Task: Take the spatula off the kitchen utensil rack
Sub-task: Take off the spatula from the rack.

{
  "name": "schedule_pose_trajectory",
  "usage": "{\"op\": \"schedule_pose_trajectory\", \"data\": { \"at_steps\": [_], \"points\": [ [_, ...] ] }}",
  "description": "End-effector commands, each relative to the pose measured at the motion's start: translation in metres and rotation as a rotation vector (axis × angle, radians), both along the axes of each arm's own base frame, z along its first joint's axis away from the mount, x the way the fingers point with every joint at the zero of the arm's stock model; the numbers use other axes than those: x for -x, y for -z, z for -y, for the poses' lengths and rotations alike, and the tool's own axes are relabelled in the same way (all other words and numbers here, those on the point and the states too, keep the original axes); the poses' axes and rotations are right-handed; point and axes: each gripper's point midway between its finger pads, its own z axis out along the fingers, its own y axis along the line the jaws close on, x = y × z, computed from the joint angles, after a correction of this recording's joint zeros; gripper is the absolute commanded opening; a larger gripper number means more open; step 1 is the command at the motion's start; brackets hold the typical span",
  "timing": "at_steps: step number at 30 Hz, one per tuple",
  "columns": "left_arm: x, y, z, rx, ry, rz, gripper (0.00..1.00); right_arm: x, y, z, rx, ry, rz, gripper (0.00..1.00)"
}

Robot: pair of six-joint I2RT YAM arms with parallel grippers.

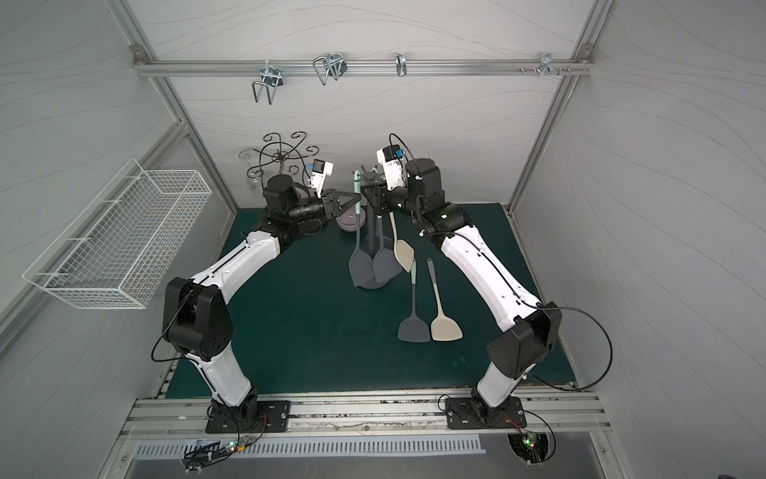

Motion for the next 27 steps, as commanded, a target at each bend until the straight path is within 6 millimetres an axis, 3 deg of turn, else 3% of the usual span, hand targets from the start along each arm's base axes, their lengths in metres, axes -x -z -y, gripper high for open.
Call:
{"op": "schedule_pose_trajectory", "data": {
  "at_steps": [1, 10, 15, 27],
  "points": [
    [0.022, -0.032, -0.008, -0.010, -0.006, 0.108, 0.00, -0.005, 0.028, 0.004, 0.044, 0.022, -0.092, 0.31],
    [0.030, -0.027, -0.032, -0.140, -0.213, 0.214, 0.00, 0.003, 0.020, 0.004, 0.028, 0.014, -0.075, 0.30],
    [0.037, -0.035, -0.031, -0.202, -0.277, 0.299, 0.00, 0.010, 0.010, 0.002, 0.022, 0.000, -0.060, 0.30],
    [0.032, -0.035, -0.024, -0.283, -0.377, 0.370, 0.00, 0.034, -0.044, 0.006, -0.059, -0.033, -0.028, 0.35]
  ]
}}
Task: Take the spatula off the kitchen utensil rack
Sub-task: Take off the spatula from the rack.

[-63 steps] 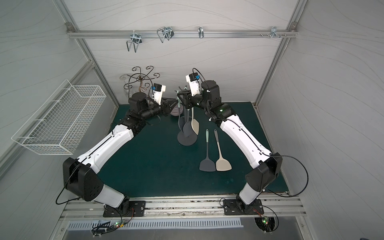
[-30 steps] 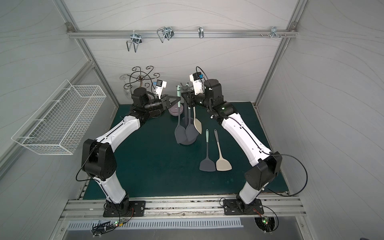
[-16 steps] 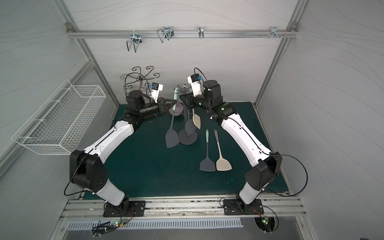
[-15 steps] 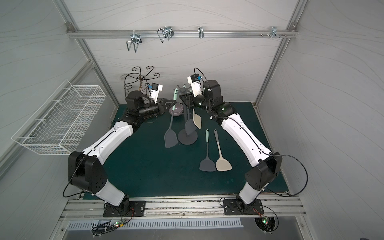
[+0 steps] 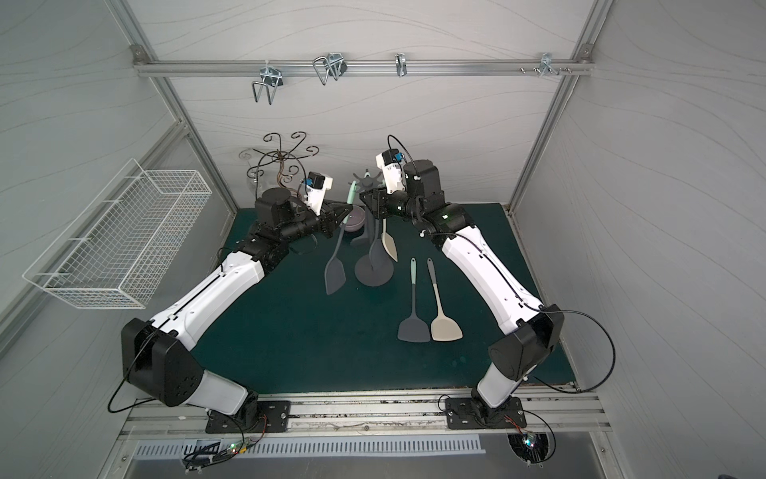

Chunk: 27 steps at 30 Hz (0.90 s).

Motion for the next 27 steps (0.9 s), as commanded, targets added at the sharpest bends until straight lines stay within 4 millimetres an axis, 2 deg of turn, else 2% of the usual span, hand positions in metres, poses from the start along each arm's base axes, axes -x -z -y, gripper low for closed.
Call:
{"op": "schedule_pose_trajectory", "data": {
  "at_steps": [1, 8, 12, 15, 20, 23, 27],
  "points": [
    [0.002, -0.038, -0.003, 0.021, -0.020, 0.128, 0.00, 0.016, -0.049, 0.006, -0.073, -0.011, 0.066, 0.35],
    [-0.001, -0.032, -0.001, 0.019, -0.019, 0.108, 0.00, 0.015, -0.065, -0.001, -0.093, -0.035, 0.072, 0.36],
    [-0.002, -0.031, -0.002, 0.016, -0.026, 0.106, 0.00, 0.001, -0.067, -0.011, -0.085, -0.042, 0.078, 0.36],
    [-0.005, -0.031, -0.003, -0.002, -0.056, 0.126, 0.00, -0.014, -0.056, -0.023, -0.064, -0.049, 0.055, 0.35],
    [-0.007, -0.026, -0.004, -0.061, -0.130, 0.180, 0.00, -0.034, -0.033, -0.039, -0.047, -0.056, 0.021, 0.26],
    [-0.008, -0.023, -0.007, -0.065, -0.147, 0.188, 0.00, -0.043, -0.020, -0.040, -0.020, -0.034, 0.013, 0.21],
    [-0.010, -0.024, -0.013, -0.058, -0.186, 0.215, 0.00, -0.045, -0.003, -0.036, 0.020, -0.007, -0.006, 0.14]
  ]
}}
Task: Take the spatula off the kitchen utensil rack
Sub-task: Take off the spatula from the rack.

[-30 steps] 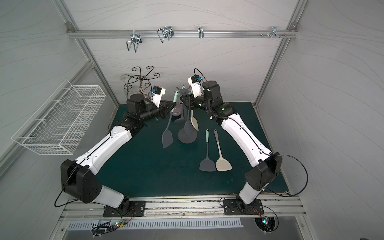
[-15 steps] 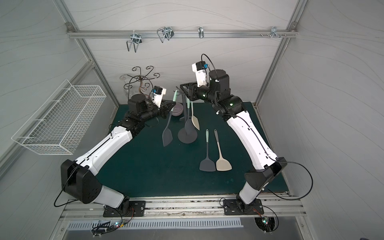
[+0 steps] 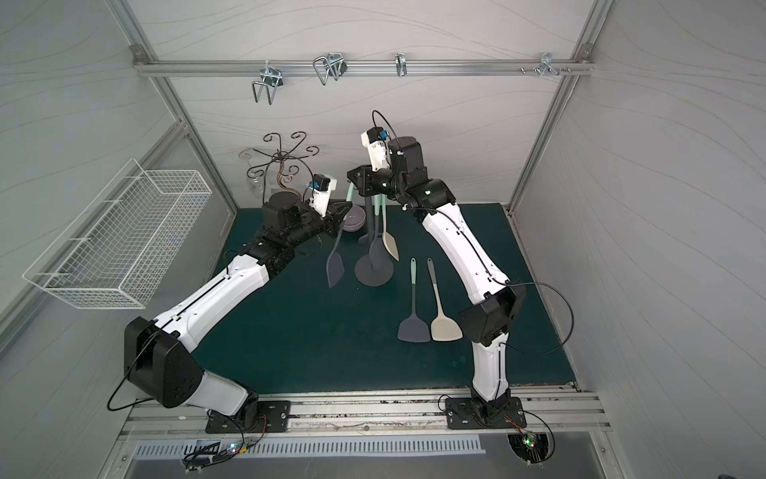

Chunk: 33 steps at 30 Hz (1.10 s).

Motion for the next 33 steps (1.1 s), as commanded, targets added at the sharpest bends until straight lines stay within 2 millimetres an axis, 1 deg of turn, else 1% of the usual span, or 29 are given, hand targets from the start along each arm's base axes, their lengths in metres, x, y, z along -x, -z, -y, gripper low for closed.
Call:
{"op": "schedule_pose_trajectory", "data": {
  "at_steps": [1, 3, 5, 9, 13, 16, 19, 23, 29, 33],
  "points": [
    [0.002, -0.029, -0.010, 0.035, -0.058, 0.121, 0.00, 0.003, 0.017, 0.008, 0.051, 0.035, -0.025, 0.13],
    [0.001, -0.029, -0.015, 0.063, -0.091, 0.151, 0.00, 0.002, 0.027, 0.011, 0.059, 0.056, -0.035, 0.11],
    [0.000, -0.028, -0.019, 0.085, -0.124, 0.178, 0.00, 0.002, 0.033, 0.014, 0.066, 0.068, -0.043, 0.11],
    [0.001, -0.033, -0.029, 0.120, -0.186, 0.232, 0.00, -0.001, 0.046, 0.015, 0.097, 0.080, -0.067, 0.11],
    [0.003, -0.043, -0.040, 0.149, -0.248, 0.288, 0.00, -0.006, 0.057, 0.015, 0.124, 0.098, -0.084, 0.10],
    [0.004, -0.051, -0.045, 0.158, -0.274, 0.325, 0.00, -0.008, 0.063, 0.015, 0.135, 0.103, -0.095, 0.09],
    [0.005, -0.062, -0.045, 0.165, -0.274, 0.349, 0.00, -0.009, 0.069, 0.016, 0.148, 0.109, -0.104, 0.08],
    [0.004, -0.072, -0.036, 0.167, -0.234, 0.355, 0.00, -0.010, 0.071, 0.017, 0.153, 0.109, -0.108, 0.08],
    [0.010, -0.089, -0.050, 0.203, -0.291, 0.394, 0.00, -0.009, 0.071, 0.017, 0.161, 0.108, -0.107, 0.08],
    [0.013, -0.095, -0.055, 0.198, -0.310, 0.409, 0.00, -0.010, 0.074, 0.015, 0.165, 0.100, -0.117, 0.08]
  ]
}}
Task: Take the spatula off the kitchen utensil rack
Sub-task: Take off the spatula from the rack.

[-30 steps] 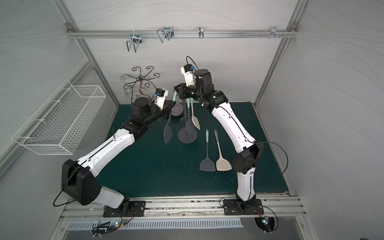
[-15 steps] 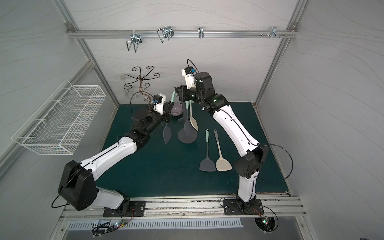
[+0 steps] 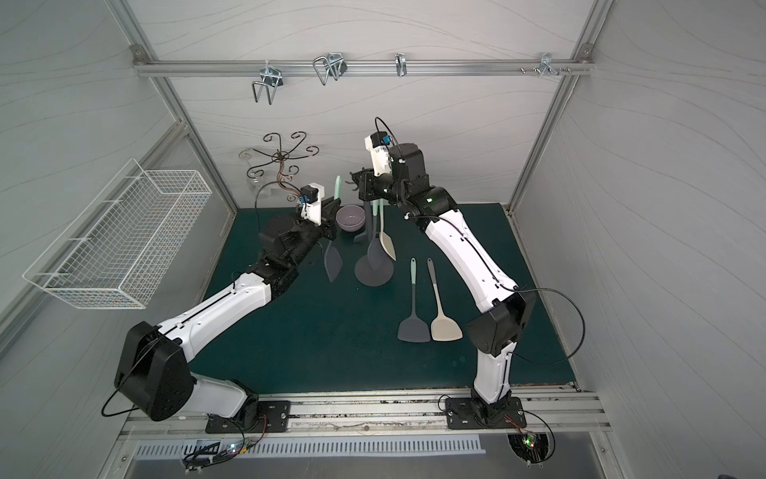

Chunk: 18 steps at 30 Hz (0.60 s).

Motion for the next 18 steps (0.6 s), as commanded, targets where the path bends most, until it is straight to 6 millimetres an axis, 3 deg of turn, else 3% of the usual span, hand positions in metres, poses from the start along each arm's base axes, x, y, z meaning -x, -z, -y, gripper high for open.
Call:
{"op": "schedule_pose_trajectory", "data": {
  "at_steps": [1, 4, 7, 11, 12, 18],
  "points": [
    [0.015, -0.074, -0.019, 0.090, -0.053, 0.177, 0.00, -0.011, 0.070, 0.003, 0.143, 0.022, -0.155, 0.08],
    [0.016, -0.073, -0.019, 0.072, -0.049, 0.155, 0.00, -0.005, 0.060, -0.004, 0.117, -0.022, -0.148, 0.12],
    [0.019, -0.070, -0.020, 0.072, -0.027, 0.106, 0.00, 0.006, 0.036, -0.010, 0.080, -0.084, -0.115, 0.20],
    [0.027, -0.075, -0.028, 0.118, 0.000, 0.072, 0.00, 0.024, 0.004, -0.020, 0.036, -0.170, -0.064, 0.37],
    [0.027, -0.067, -0.030, 0.118, 0.001, 0.032, 0.00, 0.028, -0.003, -0.021, 0.023, -0.184, -0.054, 0.41],
    [0.046, -0.081, -0.044, 0.170, 0.036, -0.021, 0.00, 0.043, -0.042, -0.017, -0.025, -0.217, 0.010, 0.46]
  ]
}}
